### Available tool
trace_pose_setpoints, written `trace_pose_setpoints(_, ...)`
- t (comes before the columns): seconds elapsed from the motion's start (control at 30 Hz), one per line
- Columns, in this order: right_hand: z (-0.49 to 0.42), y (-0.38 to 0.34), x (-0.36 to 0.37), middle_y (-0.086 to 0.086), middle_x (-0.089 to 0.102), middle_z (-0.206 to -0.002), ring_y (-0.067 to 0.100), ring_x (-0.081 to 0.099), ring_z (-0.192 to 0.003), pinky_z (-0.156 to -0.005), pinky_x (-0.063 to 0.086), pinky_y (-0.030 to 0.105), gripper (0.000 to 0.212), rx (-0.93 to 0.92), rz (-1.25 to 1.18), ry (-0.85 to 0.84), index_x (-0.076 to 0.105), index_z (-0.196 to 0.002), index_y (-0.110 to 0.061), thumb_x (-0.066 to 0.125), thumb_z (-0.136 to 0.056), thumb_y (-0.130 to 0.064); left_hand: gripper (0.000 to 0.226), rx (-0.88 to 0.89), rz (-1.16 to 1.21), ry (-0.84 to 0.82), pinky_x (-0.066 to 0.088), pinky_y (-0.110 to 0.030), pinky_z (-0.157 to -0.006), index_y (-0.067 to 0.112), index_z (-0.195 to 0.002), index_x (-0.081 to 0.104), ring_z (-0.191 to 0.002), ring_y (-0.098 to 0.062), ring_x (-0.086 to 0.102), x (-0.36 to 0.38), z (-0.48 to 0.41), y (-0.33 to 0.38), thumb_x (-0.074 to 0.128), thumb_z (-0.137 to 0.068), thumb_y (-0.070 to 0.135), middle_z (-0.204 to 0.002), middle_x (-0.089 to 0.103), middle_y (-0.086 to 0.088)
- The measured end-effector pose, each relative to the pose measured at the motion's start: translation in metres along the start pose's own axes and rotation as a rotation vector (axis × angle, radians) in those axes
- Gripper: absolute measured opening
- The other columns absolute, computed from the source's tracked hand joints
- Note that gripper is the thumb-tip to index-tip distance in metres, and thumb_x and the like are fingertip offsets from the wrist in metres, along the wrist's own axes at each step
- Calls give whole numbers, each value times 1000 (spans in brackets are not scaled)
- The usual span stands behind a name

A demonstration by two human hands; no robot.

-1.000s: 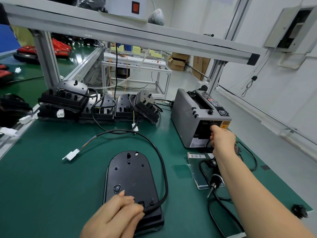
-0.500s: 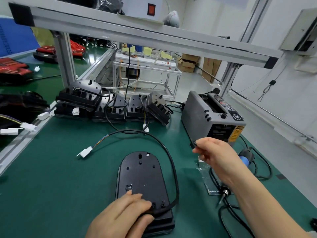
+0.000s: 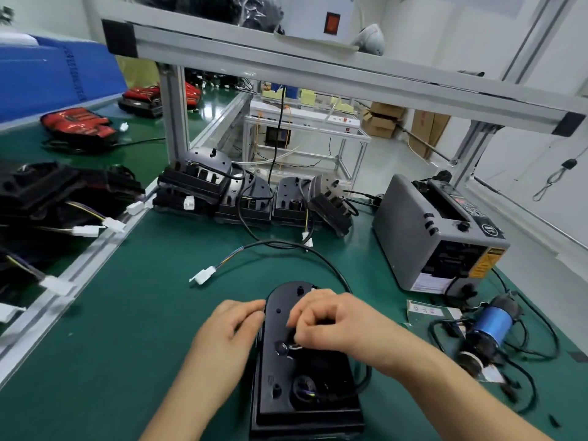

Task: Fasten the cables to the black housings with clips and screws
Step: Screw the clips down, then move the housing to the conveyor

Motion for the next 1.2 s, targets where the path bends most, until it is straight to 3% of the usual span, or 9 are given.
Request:
trace_pose_setpoints(0.2, -1, 2, -1, -12, 66, -90, -1, 54, -99, -90, 35, 12, 27, -3, -4, -14, 63, -57, -29, 72, -76, -13, 33, 31, -32, -21, 35, -4, -77, 36, -119, 61, -91, 7, 53, 7, 3, -14, 60, -90, 21, -97, 56, 16)
trace_pose_setpoints(0.3, -1, 6, -3, -13, 66, -91, -1, 57, -97, -84, 37, 10, 21, 20, -113, 67, 63, -54, -28, 69, -73, -20, 35, 46, -59, -24, 36, -9, -78, 36, -121, 60, -90, 5, 54, 6, 1, -16, 63, -88, 23, -96, 54, 18)
trace_pose_setpoints(0.43, -5, 11, 1, -9, 66, -95, -6, 50, -105, -89, 32, 8, 30, 4, 51, 106, 62, -56, -30, 72, -79, -12, 35, 54, -46, -26, 36, -8, -79, 40, -118, 60, -92, 5, 54, 6, 0, -18, 63, -88, 25, -94, 53, 22)
trace_pose_setpoints(0.57, -10, 8, 8, -13, 65, -94, -8, 43, -107, -89, 29, 3, 28, -6, 107, 41, 62, -59, -31, 72, -79, -14, 35, 52, -47, -11, 37, -10, -79, 35, -121, 61, -93, 2, 54, 8, 1, -22, 63, -88, 24, -95, 53, 20)
trace_pose_setpoints(0.83, -18, 11, 16, -17, 62, -93, -4, 36, -113, -102, 29, 20, 23, -8, 237, 85, 61, -60, -29, 69, -79, -19, 35, 55, -21, 2, 39, -13, -79, 33, -121, 62, -90, 0, 54, 8, 0, -25, 64, -87, 24, -93, 50, 26)
trace_pose_setpoints(1.2, -21, 11, 17, -15, 61, -91, -7, 38, -108, -88, 29, 3, 28, -54, 310, 113, 56, -59, -31, 68, -79, -17, 35, 63, -4, 12, 40, -14, -79, 34, -121, 61, -90, 0, 53, 8, 1, -25, 63, -87, 26, -94, 53, 21)
Point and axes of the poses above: each hand's wrist, its own z-axis away from the middle knuckle, its own x-axis out of the palm, y = z × x, the point moved 3 cm from there along -z, towards the middle knuckle
